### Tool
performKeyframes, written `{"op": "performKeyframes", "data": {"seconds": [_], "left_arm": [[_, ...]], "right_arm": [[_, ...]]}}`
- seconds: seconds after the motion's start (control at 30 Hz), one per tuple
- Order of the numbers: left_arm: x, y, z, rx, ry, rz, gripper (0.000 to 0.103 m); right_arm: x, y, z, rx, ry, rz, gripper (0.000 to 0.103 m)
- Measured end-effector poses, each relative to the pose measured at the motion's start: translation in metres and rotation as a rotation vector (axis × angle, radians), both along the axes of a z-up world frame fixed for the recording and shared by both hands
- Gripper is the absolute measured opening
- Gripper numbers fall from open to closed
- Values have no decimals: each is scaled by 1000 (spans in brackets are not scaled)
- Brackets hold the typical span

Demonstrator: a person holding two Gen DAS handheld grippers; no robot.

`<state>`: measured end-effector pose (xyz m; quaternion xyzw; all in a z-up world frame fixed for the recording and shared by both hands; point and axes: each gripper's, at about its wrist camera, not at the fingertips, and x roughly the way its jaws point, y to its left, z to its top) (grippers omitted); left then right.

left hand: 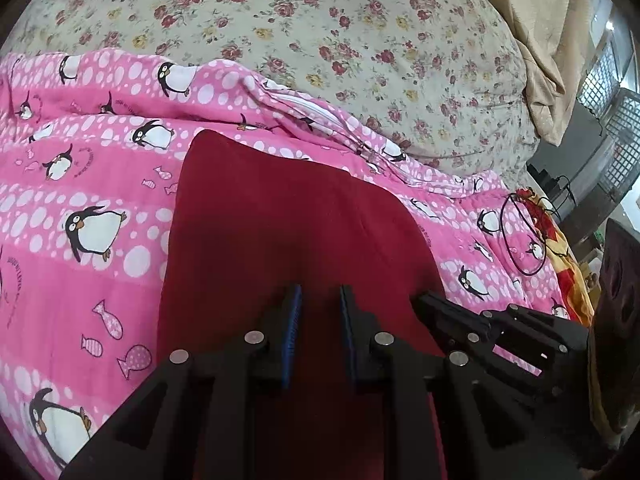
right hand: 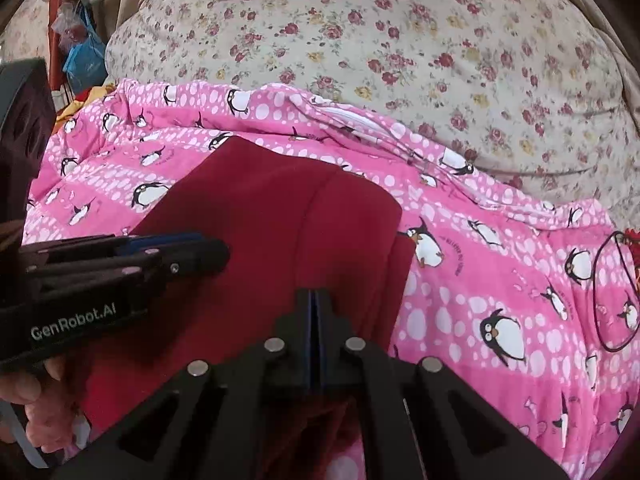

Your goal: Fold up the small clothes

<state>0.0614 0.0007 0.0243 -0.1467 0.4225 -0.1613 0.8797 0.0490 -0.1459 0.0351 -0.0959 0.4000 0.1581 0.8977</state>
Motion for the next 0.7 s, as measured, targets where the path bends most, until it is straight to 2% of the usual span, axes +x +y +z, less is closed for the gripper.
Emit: {"op": "performKeyframes", "data": {"seconds": [0.13,0.23,0.27,0.3,0.4,0.5,0.7], "left_arm": [[3,0,0,-14,22,4,0],[5,-3,2,-39,24,-31,18],[5,-7,4,-36,17,-54,28],[5,-10,5,-30,11,-70,38],[2,-24,7,14,-18,-112,55],[-1,-31,8,51,-47,-109,58],[2,-28,8,12,-37,-69,61]], "right_arm": [[-1,4,0,-26,-7,-4,2],[-2,6,0,-40,-11,-9,2],[-2,6,0,-39,-9,-13,2],[-1,6,0,-37,-7,-15,2],[-1,6,1,-35,-3,-19,2],[-1,6,1,-35,0,-22,2],[1,2,2,3,16,-26,3]]}}
